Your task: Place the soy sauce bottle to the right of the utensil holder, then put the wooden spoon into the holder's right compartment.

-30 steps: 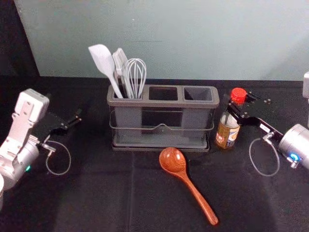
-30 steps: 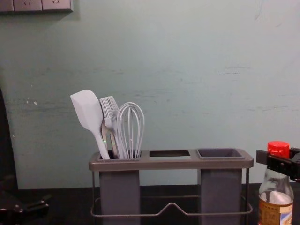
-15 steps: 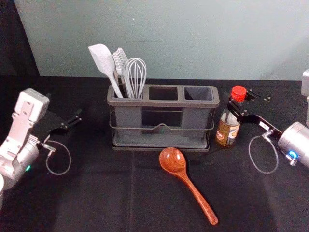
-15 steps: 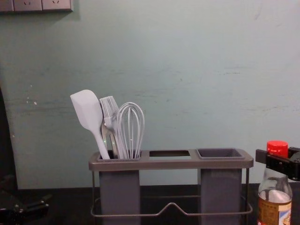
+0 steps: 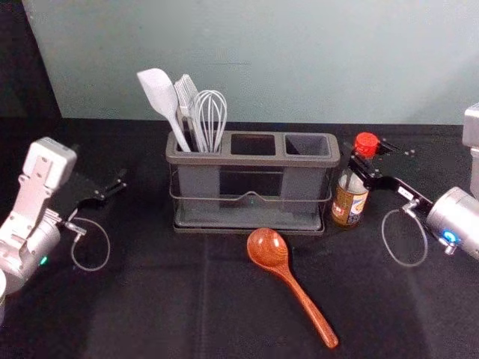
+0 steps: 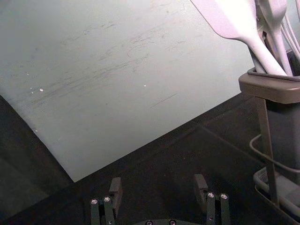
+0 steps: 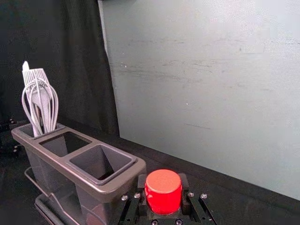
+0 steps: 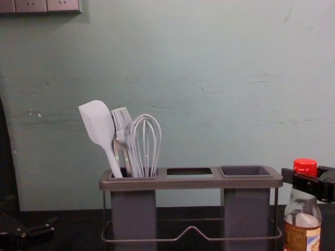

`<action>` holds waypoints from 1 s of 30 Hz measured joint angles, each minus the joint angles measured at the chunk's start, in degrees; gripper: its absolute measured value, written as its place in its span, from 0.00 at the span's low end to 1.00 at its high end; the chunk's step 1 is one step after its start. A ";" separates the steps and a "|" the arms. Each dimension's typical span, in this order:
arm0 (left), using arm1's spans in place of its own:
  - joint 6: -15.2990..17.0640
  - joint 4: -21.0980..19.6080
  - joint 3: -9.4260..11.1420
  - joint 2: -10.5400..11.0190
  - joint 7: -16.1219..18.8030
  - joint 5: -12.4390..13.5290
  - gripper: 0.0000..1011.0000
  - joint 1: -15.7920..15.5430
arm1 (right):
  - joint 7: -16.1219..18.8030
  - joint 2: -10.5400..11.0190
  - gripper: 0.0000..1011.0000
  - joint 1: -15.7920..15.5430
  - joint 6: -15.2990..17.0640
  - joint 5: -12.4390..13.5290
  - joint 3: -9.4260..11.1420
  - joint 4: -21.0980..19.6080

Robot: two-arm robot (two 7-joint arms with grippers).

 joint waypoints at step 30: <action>0.00 0.00 0.00 0.00 0.00 0.00 0.99 0.00 | -0.38 2.08 0.99 -3.31 -0.23 0.87 2.16 -5.48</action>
